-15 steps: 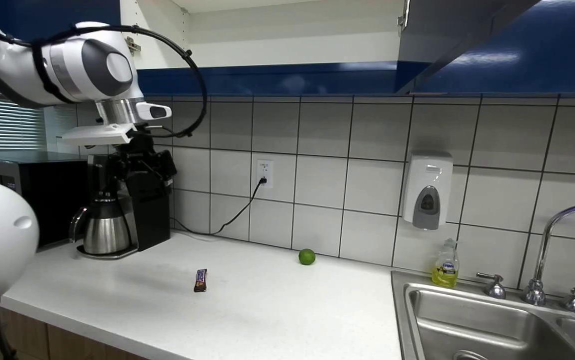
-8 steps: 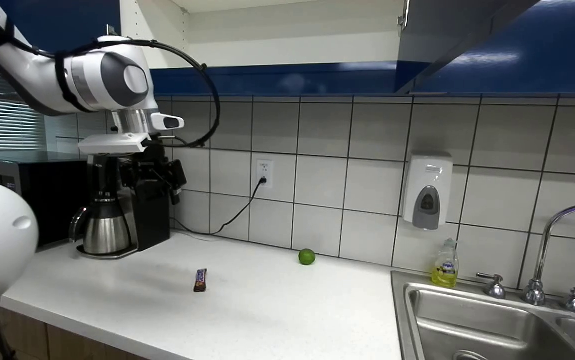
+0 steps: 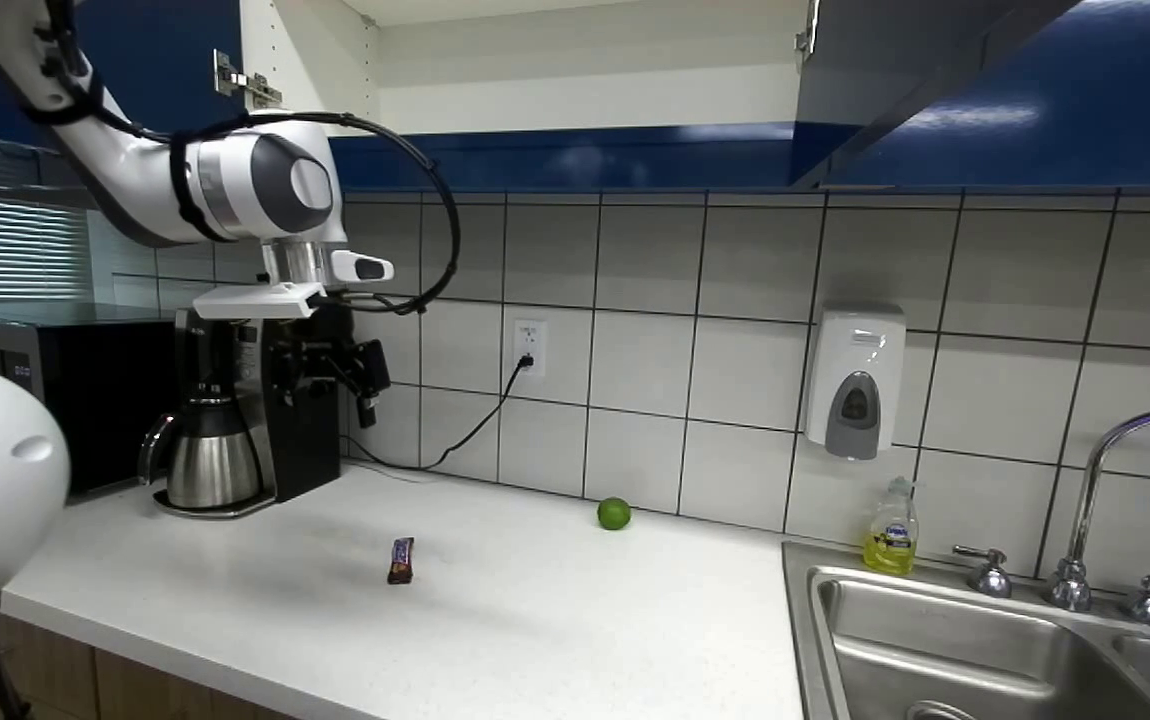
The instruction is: Put the chocolate bar in the open cupboard
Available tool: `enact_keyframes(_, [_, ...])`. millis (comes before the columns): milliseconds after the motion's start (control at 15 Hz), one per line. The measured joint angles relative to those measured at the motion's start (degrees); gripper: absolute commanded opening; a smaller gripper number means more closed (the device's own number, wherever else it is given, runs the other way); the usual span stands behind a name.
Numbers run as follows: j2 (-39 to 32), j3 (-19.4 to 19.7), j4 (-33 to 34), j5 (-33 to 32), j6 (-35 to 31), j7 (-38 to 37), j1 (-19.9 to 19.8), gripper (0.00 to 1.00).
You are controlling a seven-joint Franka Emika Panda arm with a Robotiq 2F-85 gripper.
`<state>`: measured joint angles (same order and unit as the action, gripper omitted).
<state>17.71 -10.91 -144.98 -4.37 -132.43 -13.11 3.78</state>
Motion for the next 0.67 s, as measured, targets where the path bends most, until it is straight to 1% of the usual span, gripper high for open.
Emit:
enact_keyframes(467, [-7.94,1.43,4.96,-0.34,0.19,0.11,-0.03,1.0])
enact_keyframes(667, [-10.85,2.09,6.35,-0.41,-1.33,1.27,-0.02,1.0])
